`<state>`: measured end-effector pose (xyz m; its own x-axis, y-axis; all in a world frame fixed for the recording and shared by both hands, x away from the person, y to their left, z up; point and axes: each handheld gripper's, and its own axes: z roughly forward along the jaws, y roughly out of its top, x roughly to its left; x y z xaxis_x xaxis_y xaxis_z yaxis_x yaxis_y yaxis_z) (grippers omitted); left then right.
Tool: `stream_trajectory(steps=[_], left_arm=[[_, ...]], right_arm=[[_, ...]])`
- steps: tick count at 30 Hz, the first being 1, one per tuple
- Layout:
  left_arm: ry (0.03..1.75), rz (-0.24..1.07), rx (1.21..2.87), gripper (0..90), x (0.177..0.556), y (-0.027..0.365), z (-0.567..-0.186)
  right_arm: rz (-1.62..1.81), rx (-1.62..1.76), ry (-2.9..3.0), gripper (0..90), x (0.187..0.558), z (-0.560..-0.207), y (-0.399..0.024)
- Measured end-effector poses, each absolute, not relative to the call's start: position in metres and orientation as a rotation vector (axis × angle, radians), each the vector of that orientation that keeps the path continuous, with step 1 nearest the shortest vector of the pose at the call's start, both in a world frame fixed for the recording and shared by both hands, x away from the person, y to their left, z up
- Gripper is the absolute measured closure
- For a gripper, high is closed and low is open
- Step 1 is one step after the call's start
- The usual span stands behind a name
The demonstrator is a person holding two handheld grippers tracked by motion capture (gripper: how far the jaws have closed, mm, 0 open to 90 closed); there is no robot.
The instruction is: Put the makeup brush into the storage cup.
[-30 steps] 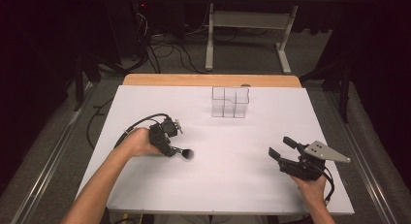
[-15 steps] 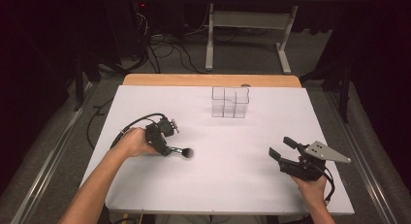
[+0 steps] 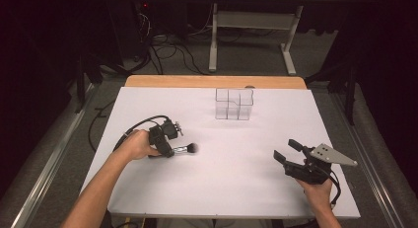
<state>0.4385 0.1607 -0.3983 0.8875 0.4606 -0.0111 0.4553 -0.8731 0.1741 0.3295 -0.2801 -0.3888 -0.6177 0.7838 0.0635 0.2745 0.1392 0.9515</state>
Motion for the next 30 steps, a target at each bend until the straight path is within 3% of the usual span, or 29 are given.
stream_trajectory(steps=[5,30], left_arm=[[0.704,0.043,2.886,74.0,0.438,0.160,-0.398],[0.755,0.043,2.795,74.5,0.437,0.155,-0.386]], right_arm=[[1.483,1.018,1.969,30.0,0.330,-0.389,-0.280],[1.485,1.029,1.969,30.1,0.330,-0.389,-0.280]])
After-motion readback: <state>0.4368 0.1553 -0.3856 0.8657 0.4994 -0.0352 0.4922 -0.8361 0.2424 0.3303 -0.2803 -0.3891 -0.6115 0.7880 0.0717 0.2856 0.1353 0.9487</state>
